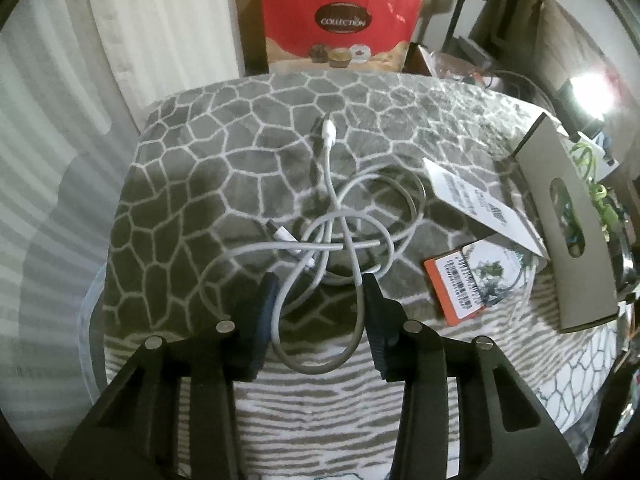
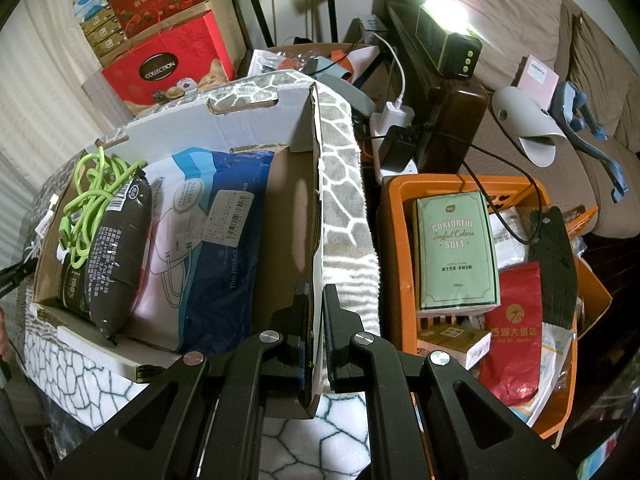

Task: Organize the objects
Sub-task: 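Lift the white cable with the left tool toward the tray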

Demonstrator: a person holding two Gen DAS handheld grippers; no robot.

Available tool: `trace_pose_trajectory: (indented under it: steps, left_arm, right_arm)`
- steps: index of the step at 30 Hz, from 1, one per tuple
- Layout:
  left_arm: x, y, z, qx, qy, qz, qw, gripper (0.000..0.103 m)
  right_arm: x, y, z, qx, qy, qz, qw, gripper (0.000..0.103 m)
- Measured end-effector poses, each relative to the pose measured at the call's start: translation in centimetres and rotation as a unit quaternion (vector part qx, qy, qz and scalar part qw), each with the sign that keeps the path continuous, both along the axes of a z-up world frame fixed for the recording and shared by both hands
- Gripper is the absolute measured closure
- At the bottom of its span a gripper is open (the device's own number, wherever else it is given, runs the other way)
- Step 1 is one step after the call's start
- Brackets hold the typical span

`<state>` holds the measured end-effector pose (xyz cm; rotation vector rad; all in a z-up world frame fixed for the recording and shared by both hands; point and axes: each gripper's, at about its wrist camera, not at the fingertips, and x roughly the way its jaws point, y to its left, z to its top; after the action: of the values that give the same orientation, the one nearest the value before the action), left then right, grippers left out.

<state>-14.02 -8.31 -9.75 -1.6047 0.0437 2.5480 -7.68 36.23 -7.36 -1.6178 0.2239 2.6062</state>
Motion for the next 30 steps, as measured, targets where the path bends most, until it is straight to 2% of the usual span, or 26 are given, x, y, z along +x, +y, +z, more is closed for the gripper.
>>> trace_pose_trajectory:
  steps: [7, 13, 18, 24, 25, 26, 27, 28, 30]
  left_arm:
    - [0.2, 0.5, 1.9, 0.004, 0.025, 0.001, 0.9997, 0.067]
    - [1.2, 1.2, 5.0, 0.029, 0.047, -0.002, 0.9985, 0.067]
    - [1.9, 2.7, 8.3, 0.055, 0.065, -0.022, 0.9961, 0.068]
    - [2.3, 6.4, 11.0, 0.087, 0.075, -0.062, 0.9915, 0.071]
    - [2.4, 6.9, 11.4, 0.092, 0.076, -0.066, 0.9906, 0.073]
    - [2.4, 7.6, 11.9, 0.1, 0.078, -0.071, 0.9894, 0.08]
    - [2.4, 8.1, 12.1, 0.104, 0.078, -0.075, 0.9887, 0.096]
    - [2.3, 8.6, 12.4, 0.109, 0.075, -0.078, 0.9882, 0.099]
    - [2.1, 9.8, 13.1, 0.128, 0.071, -0.091, 0.985, 0.099]
  right_arm:
    - [0.0, -0.1, 0.0, 0.0, 0.0, -0.001, 1.0, 0.097]
    - [0.0, -0.1, 0.0, 0.0, 0.0, 0.0, 1.0, 0.097]
    - [0.0, -0.1, 0.0, 0.0, 0.0, 0.0, 1.0, 0.097]
    - [0.0, 0.0, 0.0, -0.001, 0.0, -0.001, 1.0, 0.097]
    - [0.0, -0.1, 0.0, 0.0, 0.0, 0.0, 1.0, 0.097]
    - [0.0, 0.0, 0.0, 0.0, 0.0, 0.0, 1.0, 0.097]
    - [0.0, 0.0, 0.0, 0.0, 0.0, 0.0, 1.0, 0.097]
    - [0.0, -0.1, 0.0, 0.0, 0.0, 0.0, 1.0, 0.097]
    - [0.0, 0.0, 0.0, 0.001, 0.0, 0.0, 1.0, 0.097]
